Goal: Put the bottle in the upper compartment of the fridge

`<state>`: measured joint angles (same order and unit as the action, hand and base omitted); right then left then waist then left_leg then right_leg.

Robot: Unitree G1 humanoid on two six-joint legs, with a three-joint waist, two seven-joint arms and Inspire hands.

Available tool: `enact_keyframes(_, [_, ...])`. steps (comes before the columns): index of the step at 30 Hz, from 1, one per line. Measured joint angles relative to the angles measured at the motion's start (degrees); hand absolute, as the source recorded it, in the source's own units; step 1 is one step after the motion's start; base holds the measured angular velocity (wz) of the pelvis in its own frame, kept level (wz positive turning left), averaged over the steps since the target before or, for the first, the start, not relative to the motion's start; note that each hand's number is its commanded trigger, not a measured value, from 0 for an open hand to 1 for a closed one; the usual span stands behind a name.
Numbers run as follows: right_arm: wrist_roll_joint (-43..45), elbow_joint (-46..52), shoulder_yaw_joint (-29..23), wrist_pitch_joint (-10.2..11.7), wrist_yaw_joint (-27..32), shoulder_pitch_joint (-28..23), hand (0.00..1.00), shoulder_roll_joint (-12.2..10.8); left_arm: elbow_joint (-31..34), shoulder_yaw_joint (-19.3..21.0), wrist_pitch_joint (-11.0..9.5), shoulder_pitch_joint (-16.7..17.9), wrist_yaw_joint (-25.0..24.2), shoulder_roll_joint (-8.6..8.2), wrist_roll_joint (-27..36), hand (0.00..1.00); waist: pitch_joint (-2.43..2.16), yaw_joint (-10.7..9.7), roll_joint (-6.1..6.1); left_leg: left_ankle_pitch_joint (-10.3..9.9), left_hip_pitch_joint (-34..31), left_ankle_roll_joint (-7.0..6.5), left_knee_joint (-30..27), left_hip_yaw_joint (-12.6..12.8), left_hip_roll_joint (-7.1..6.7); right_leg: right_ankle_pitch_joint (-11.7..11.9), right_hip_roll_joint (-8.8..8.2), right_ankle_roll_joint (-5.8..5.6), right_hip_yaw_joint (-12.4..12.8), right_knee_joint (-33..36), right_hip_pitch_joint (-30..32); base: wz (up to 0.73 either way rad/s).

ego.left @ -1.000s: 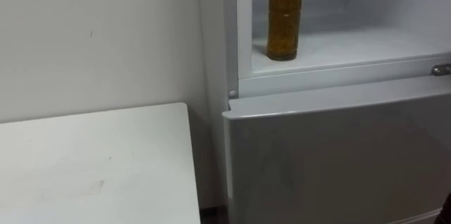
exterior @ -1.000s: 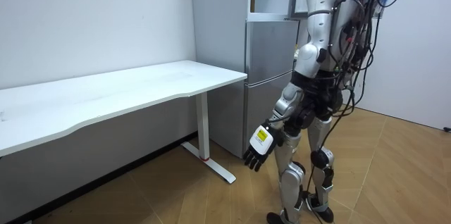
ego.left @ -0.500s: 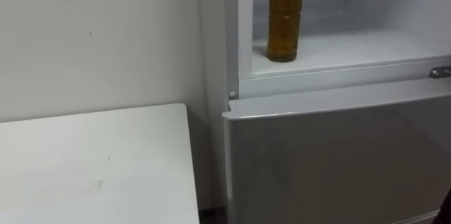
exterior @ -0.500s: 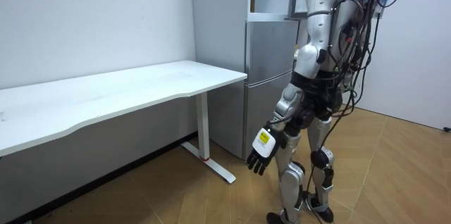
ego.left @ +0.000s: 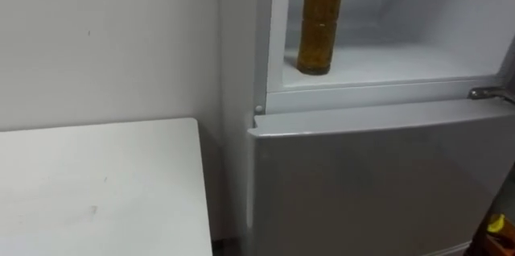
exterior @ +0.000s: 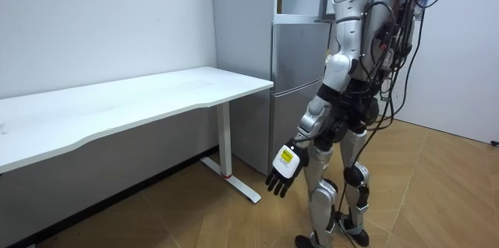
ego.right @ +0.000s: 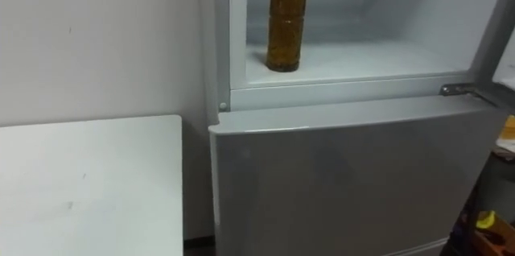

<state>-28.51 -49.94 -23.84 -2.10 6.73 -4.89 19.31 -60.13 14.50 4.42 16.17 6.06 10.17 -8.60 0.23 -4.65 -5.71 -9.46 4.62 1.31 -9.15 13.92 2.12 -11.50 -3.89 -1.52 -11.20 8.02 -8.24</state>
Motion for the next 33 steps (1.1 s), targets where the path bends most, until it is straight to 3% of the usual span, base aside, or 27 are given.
enact_keyframes(4, [-0.7, 6.2, -3.6, -1.2, 4.2, 0.1, 0.0, 2.3, 1.0, 1.3, 0.4, 0.1, 0.0, 0.24, 0.1, 0.0, -0.03, -0.4, -0.8, 0.0, 0.0, 0.0, 0.0, 0.4, -0.02, 0.0, -0.07, 0.01, 0.2, 0.2, 0.3, -0.06])
enact_keyframes(7, [-0.6, 8.6, -5.7, -1.2, 6.1, 2.1, 0.0, 5.7, 1.6, 1.9, 0.4, 0.4, 0.0, 0.34, 0.1, 0.0, -0.11, -1.3, -1.28, 0.0, 0.1, -0.01, 0.0, 0.9, 0.0, 0.0, -0.12, -0.04, 0.5, 0.6, 0.6, -0.06])
enact_keyframes(12, [-0.7, 19.1, -9.1, -1.0, 11.5, 1.2, 0.0, 8.4, 3.0, 2.7, 0.3, 2.3, 0.0, 0.51, 0.1, 0.0, -0.06, -1.9, -2.09, -0.1, 0.0, 0.04, 0.0, 1.1, 0.15, 0.0, -0.01, -0.03, 0.9, 0.6, 0.7, -0.02])
enact_keyframes(16, [-0.4, 25.3, -9.2, -0.5, 15.5, 0.2, 0.0, 8.5, 3.0, 2.3, 0.3, 2.5, 0.0, 0.74, 0.1, 0.0, -0.17, -2.2, -2.76, -0.1, 0.0, 0.01, 0.1, 1.1, 0.22, 0.0, 0.08, 0.0, 1.3, 0.8, 0.8, -0.01])
enact_keyframes(24, [0.1, 35.7, -13.6, -0.5, 22.2, 1.1, 0.0, 9.2, 3.8, 3.4, 0.6, 4.5, 1.2, 0.28, 0.1, 0.0, -0.51, -3.2, -1.98, -0.2, 0.1, -0.01, 0.5, 1.8, 0.21, 0.0, 0.13, 0.0, 1.6, 1.1, 1.5, -0.05])
enact_keyframes(31, [2.2, 42.3, -13.2, -6.2, 25.6, 0.3, 0.0, 9.6, 3.8, 3.6, 0.4, 4.5, 1.7, -0.04, 0.1, 0.0, -0.29, -3.0, -1.39, -0.1, -0.1, -0.02, 0.8, 2.9, 0.2, -0.3, -0.11, -0.1, 2.5, 2.9, 3.3, -0.08])
enact_keyframes(33, [2.4, 42.5, -13.1, -6.9, 26.3, 0.3, 0.0, 9.6, 3.8, 3.6, 0.4, 4.6, 1.1, -0.04, 0.1, 0.0, -0.23, -2.8, -1.49, -0.1, -0.1, -0.03, 0.8, 3.1, 0.19, -0.3, -0.12, -0.11, 2.7, 2.9, 3.4, -0.06])
